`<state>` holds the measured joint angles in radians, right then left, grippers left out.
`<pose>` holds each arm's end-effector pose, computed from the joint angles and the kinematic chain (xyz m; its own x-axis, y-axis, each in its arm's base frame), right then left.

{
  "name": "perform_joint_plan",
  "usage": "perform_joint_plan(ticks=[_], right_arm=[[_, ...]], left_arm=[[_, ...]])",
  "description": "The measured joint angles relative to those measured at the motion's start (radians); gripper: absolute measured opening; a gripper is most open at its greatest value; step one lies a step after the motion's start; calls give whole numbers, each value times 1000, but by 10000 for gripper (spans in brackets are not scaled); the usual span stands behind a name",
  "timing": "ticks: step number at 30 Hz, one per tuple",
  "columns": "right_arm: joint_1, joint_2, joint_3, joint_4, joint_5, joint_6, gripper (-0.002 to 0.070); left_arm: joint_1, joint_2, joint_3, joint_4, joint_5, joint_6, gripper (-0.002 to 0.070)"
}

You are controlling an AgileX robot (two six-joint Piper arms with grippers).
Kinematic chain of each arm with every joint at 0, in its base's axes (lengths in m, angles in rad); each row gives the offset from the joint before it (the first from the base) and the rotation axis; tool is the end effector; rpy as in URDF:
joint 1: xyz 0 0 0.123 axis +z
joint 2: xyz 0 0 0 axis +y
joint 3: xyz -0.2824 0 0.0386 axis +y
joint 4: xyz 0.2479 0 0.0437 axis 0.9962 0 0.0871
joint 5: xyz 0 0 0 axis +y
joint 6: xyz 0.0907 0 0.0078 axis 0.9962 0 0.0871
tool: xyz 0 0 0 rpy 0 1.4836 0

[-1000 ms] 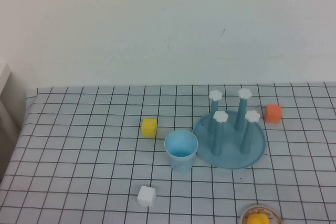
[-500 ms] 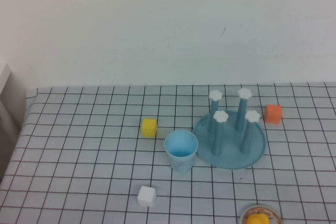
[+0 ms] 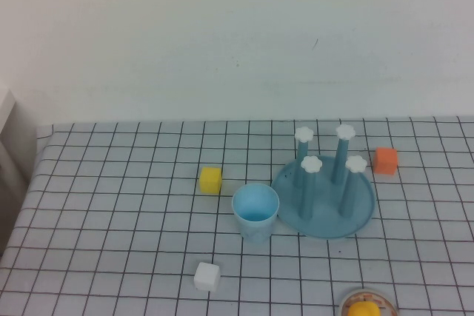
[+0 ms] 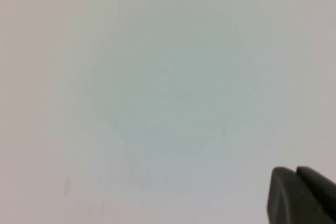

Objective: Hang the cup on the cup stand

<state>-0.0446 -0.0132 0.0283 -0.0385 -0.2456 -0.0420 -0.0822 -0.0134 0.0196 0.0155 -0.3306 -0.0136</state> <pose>0.0522 -0.0015 0.2261 0.3081 -0.0931 -0.9468 0.0603 0.9951 -0.0782 0.0486 -0.0045 0.2363 0.3988 -0.0318 -0.9165 0.0863 0.9963 0.0030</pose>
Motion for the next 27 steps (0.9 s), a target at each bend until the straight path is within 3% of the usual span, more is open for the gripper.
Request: perform_joint_plan(ticks=[6,11,13,16,20,27], right_arm=[[0,0,0,4,-299,2,-1],[0,0,0,20,-357,4,-1],[0,0,-2,23,-349,4,-1],[0,0,-57,23,-175,4,-1],[0,55,-259,-14,261,-13,-1],[0,271,-320,-31,518,-36,-1]], left_arm=[[0,0,0,-1,-144,-4,-1],[0,0,0,-15,-95,-73,-1],[0,0,-34,-21,23,-66,-1],[0,6,-146,-21,210,-15,-1],[0,137,-315,-15,396,72,-1],[0,473,-488,-23,652,88,-1]])
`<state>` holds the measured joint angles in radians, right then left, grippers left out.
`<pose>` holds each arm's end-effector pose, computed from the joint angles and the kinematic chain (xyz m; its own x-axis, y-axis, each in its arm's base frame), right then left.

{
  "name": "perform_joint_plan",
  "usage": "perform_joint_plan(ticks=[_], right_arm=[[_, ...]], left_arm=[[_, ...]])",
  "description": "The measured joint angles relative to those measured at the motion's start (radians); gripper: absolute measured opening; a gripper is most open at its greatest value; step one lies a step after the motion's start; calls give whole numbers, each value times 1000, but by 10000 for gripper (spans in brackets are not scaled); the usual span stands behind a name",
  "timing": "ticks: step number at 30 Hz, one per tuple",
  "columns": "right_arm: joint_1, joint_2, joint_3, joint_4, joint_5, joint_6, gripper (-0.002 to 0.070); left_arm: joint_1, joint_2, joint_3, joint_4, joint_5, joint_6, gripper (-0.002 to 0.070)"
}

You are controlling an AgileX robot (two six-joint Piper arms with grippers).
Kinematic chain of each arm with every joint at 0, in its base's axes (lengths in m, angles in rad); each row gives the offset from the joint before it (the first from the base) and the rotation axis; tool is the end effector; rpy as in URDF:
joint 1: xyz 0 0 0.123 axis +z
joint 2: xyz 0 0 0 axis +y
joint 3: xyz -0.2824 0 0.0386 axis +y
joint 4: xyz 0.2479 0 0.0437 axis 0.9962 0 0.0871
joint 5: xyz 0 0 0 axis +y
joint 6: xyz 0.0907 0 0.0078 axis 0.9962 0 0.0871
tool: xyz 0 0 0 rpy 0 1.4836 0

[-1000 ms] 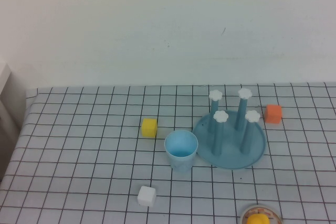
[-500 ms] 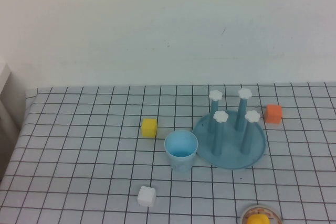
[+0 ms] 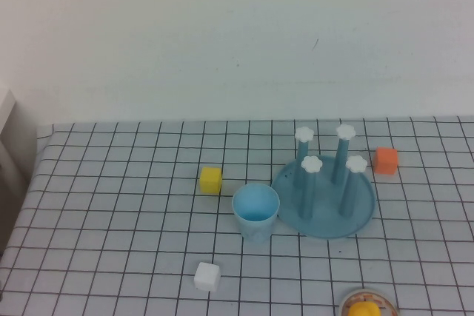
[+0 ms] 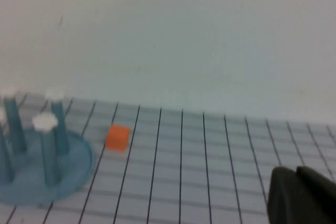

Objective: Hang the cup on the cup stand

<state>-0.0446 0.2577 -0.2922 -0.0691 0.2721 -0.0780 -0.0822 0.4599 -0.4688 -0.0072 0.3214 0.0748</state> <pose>0.0728 -0.0050 0.2708 -0.1566 -0.1372 -0.9781 0.0408 0.9886 -0.1452 0.0999 -0.0084 0.3084 -0.2164 0.0860 -0.9725 0.0992 0.9929 0.0657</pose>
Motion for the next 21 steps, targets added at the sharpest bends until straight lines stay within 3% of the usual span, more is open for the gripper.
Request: perform_joint_plan(ticks=[6,15,18,21], right_arm=[[0,250,-23,198,89,-256,-1],[8,735,-249,727,382,-841,-1],[64,893,-299,865,386,-1014,-1],[168,1035,-342,906,335,-1077,-1]], left_arm=[[0,240,-32,-25,10,1,-1],[0,397,-32,-148,-48,-3,-1],[0,393,-34,-160,-52,16,-1],[0,375,-34,-166,-53,23,-1]])
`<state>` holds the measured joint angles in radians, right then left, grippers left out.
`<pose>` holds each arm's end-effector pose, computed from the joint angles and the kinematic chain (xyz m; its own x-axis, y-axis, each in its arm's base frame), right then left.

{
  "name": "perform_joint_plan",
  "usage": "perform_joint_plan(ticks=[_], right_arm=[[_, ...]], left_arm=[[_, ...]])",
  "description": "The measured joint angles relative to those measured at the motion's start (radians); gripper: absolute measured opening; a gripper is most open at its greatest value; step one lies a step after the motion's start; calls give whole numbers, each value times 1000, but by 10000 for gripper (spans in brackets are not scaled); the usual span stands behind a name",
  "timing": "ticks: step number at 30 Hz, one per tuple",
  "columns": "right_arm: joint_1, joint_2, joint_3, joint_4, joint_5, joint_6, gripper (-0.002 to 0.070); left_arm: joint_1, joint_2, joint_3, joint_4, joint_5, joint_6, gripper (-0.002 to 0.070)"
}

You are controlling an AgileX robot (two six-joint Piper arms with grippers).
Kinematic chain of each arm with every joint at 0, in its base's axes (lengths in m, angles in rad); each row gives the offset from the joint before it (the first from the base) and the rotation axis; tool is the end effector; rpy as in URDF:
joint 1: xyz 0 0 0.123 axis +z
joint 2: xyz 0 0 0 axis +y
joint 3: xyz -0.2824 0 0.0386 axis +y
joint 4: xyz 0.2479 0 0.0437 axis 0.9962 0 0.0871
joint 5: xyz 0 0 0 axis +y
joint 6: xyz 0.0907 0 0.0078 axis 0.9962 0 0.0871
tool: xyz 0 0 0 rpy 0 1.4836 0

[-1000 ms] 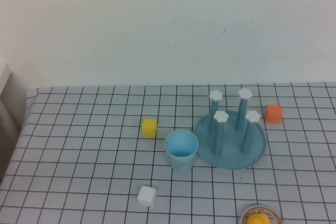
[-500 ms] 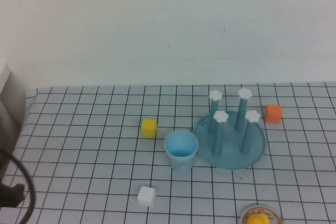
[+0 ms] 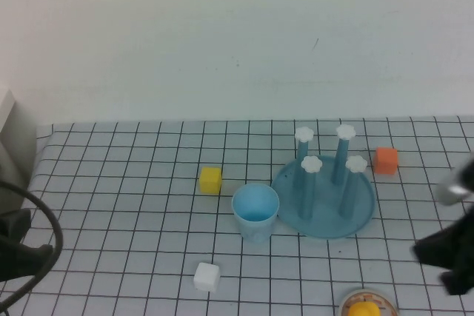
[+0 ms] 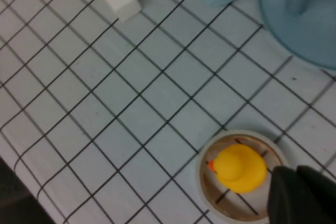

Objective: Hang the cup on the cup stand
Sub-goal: Pick up the cup from the table

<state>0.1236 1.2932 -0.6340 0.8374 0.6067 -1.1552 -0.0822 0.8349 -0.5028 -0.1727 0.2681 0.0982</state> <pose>0.2199 0.0663 0.2182 -0.6313 -0.4473 -0.6336 -0.6466 0.7547 0.1115 0.1661 -0.0179 0.2743 -0.4930 -0.0279 -0.8696 0.0881 0.9927 -0.0819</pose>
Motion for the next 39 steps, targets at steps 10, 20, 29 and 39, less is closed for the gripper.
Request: perform_joint_plan(ticks=[10,20,29,39], right_arm=[[422,380,-291,-100,-133,-112,-1],[551,733,-648,-323,-171,-136,214],[551,899,-835,-458,-186,-21,467],[551,993,-931,-667,-187,196,456]], left_arm=[[0,-75,0,-17,50,13,-1],[0,-76,0,-17,87,35,-1],[0,-76,0,-17,87,44,-1],[0,-76,0,-17,87,53,-1]])
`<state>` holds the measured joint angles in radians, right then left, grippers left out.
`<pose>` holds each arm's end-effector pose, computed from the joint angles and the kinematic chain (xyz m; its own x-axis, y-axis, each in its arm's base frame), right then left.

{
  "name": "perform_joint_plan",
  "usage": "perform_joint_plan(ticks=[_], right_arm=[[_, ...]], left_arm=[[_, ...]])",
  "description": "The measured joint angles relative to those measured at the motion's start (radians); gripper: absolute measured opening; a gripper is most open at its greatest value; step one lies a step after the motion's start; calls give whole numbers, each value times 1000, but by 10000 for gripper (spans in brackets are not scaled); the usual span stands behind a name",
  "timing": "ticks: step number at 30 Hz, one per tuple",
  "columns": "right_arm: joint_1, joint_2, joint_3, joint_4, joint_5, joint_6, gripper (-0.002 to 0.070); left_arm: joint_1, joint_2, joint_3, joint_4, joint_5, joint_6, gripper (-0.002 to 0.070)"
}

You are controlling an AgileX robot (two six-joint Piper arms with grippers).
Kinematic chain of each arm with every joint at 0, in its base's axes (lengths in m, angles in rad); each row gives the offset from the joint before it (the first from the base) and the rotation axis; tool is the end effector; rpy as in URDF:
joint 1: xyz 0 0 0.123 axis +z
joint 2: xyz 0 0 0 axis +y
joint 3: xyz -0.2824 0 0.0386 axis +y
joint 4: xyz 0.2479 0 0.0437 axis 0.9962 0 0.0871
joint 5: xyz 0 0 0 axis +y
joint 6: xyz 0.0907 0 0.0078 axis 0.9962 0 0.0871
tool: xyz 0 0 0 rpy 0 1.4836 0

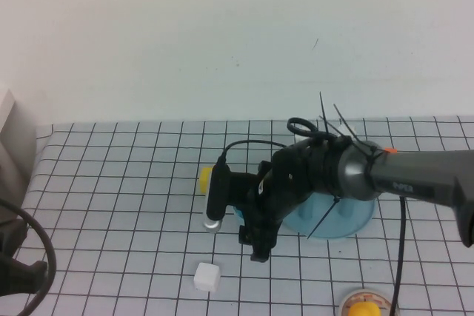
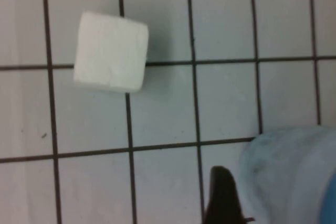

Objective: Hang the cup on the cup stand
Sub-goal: Pick up the cup from the table, then adjust the cup with two arms

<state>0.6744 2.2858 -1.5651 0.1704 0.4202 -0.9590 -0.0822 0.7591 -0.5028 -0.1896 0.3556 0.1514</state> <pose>0.3668 0.3013 0.1014 -0.0024 -0.9209 -0.3897 -0.9384 0.1368 -0.3175 0.1504 -0.0184 0.2796 -0.4977 0.0144 -0.8672 0.1255 0.9905 -0.0556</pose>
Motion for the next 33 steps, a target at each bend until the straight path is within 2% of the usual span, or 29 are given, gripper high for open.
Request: perform_joint_plan(ticks=[4,7,9,12,19,24,28,33], right_arm=[[0,32,-2,-17,0,9,374],[0,41,-2,-21,4,10,255],[0,42,-2,-25,16,10,133],[0,42,-2,-25,35,10,45],[3,-4,-4,-36,124,46,28],[22,-184,-4,-27,176,61,27],[26,-352,-4,103,129,91,27],[29,-531,61,293,-17,62,27]], left_arm=[[0,0,0,2,-6,1,-1],[0,0,0,2,-10,1,-1],[0,0,0,4,-21,1,-1],[0,0,0,4,-44,2,-1],[0,-2,0,0,-67,0,-1],[0,-2,0,-1,-143,-1,-1],[0,-4,0,-2,-236,1,-1],[0,-60,0,27,-368,14,-1]])
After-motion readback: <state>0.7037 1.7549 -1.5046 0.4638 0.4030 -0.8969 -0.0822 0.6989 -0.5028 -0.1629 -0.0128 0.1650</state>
